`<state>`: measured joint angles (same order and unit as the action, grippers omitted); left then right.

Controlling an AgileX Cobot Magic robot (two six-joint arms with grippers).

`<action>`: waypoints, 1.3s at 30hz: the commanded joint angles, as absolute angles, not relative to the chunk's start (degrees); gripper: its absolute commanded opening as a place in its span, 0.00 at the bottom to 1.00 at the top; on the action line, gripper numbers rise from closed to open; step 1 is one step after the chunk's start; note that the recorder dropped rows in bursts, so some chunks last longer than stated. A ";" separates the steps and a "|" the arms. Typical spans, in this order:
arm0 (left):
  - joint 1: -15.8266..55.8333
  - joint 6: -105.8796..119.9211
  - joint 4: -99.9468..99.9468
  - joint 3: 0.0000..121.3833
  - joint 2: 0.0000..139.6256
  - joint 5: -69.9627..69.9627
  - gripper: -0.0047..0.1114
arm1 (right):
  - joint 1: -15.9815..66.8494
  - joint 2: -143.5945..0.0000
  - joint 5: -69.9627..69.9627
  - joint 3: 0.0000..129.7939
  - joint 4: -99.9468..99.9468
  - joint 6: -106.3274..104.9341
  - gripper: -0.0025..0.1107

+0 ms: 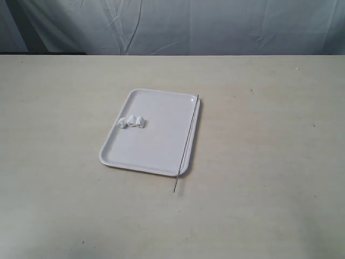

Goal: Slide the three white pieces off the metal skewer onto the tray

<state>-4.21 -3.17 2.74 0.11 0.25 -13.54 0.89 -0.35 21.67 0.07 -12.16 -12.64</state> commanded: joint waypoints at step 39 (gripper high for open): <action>-4.41 -3.50 1.15 0.00 0.00 -13.30 0.04 | 0.70 0.00 20.74 0.00 -9.48 -12.89 0.02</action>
<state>-4.21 -3.17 2.42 0.11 0.25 -13.54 0.89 -0.35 21.67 0.07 -9.60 -12.64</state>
